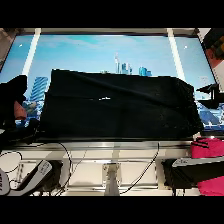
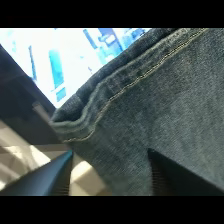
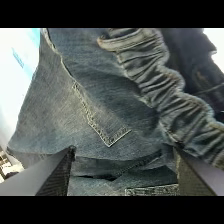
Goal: Fold the clothes and pants, and hang the long-sleeved shirts on hangers.
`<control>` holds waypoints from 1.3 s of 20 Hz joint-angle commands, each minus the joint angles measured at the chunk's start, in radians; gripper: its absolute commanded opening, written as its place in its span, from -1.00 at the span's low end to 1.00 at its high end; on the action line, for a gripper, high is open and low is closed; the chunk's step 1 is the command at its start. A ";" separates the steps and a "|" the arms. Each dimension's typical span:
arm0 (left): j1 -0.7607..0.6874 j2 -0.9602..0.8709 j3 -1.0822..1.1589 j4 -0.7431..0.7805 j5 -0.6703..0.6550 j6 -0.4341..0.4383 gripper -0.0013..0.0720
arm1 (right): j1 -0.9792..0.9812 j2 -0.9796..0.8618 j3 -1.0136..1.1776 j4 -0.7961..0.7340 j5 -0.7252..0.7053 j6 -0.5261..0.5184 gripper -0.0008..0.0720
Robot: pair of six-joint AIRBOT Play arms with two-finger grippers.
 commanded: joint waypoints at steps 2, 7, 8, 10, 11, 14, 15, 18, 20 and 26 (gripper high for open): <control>-0.045 -0.057 0.000 -0.143 0.098 0.017 -0.93 | 0.027 0.000 0.008 0.000 -0.079 0.004 0.89; -0.085 -0.029 0.001 -0.400 0.052 0.214 -0.93 | -0.033 0.000 0.103 -0.259 0.042 0.010 0.41; -0.085 -0.013 0.000 -0.412 0.044 0.214 -0.93 | -0.066 -0.001 0.100 -0.293 0.068 0.042 0.41; -0.085 0.010 0.000 -0.413 0.031 0.214 -0.93 | -0.147 -0.006 0.080 -0.303 0.142 0.066 0.41; -0.085 0.018 0.000 -0.414 0.019 0.214 -0.93 | -0.188 -0.009 0.065 -0.312 0.181 0.066 0.44; -0.085 0.018 0.000 -0.414 -0.003 0.219 -0.93 | -0.281 -0.010 -0.019 -0.346 0.226 0.034 0.60; -0.085 0.018 0.000 -0.414 -0.002 0.231 -0.93 | -0.297 -0.011 -0.051 -0.347 0.225 -0.003 0.62; -0.085 0.018 0.000 -0.414 -0.011 0.244 -0.93 | -0.303 -0.036 -0.122 -0.349 0.219 -0.035 0.92; -0.085 0.018 0.000 -0.414 -0.018 0.244 -0.93 | -0.285 -0.059 -0.131 -0.355 0.226 -0.035 0.92; -0.085 0.018 0.000 -0.414 -0.018 0.244 -0.93 | -0.211 -0.078 -0.132 -0.386 0.211 -0.087 0.90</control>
